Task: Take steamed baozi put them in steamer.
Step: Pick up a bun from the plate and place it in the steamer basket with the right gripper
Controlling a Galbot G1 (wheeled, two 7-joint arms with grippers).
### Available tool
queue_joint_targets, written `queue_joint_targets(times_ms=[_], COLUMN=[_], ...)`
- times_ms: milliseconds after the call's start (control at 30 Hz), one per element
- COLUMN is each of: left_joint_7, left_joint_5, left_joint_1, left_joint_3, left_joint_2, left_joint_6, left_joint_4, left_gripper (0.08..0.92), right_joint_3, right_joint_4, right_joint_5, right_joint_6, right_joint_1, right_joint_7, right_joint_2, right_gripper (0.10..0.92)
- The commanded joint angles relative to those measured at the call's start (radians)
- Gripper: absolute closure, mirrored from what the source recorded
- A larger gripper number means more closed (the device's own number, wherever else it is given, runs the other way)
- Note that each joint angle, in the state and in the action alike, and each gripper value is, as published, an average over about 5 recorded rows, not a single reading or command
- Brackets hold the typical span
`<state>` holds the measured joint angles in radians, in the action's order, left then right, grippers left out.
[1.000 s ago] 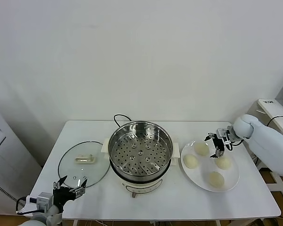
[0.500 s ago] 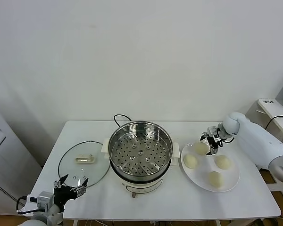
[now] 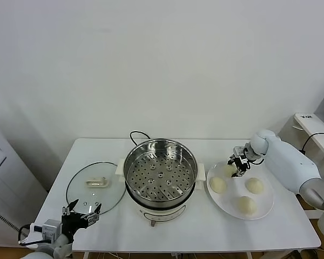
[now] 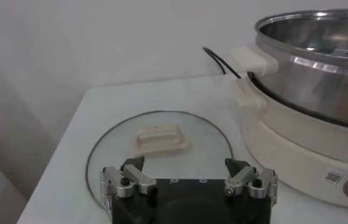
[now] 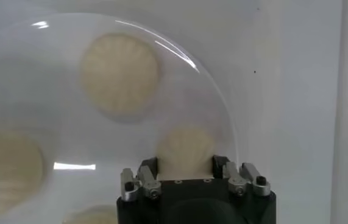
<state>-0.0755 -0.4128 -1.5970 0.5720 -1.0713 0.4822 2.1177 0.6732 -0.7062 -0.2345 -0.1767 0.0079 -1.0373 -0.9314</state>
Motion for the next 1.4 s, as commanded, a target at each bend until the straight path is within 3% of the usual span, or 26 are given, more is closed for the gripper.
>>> queue_joint_targets(times_ms=[33, 300, 567, 967, 1400], left_joint_7=[-0.003, -0.008, -0.012, -0.013, -0.012], left_joint_5=[0.000, 0.000, 0.000, 0.001, 0.001], left_joint_1=[-0.005, -0.013, -0.016, -0.021, -0.025], left_joint_3=[0.003, 0.005, 0.004, 0.007, 0.004], left_joint_2=[-0.002, 0.000, 0.001, 0.002, -0.003], left_joint_6=[0.003, 0.004, 0.003, 0.002, 0.000], left_joint_4=[0.002, 0.002, 0.004, 0.007, 0.005], left_gripper=[0.177, 0.177, 0.177, 0.177, 0.177], right_joint_3=[0.107, 0.298, 0.377, 0.352, 0.367], right_joint_4=[-0.110, -0.266, -0.281, -0.284, -0.458], right_joint_5=[0.087, 0.277, 0.374, 0.313, 0.110], right_joint_6=[0.009, -0.062, -0.204, -0.580, -0.695], right_joint_1=[0.079, 0.386, 0.567, 0.569, 0.494], right_joint_7=[-0.013, -0.092, -0.134, -0.191, -0.186], right_joint_2=[0.051, 0.114, -0.004, -0.235, -0.271], right_gripper=[0.499, 0.499, 0.499, 0.493, 0.491])
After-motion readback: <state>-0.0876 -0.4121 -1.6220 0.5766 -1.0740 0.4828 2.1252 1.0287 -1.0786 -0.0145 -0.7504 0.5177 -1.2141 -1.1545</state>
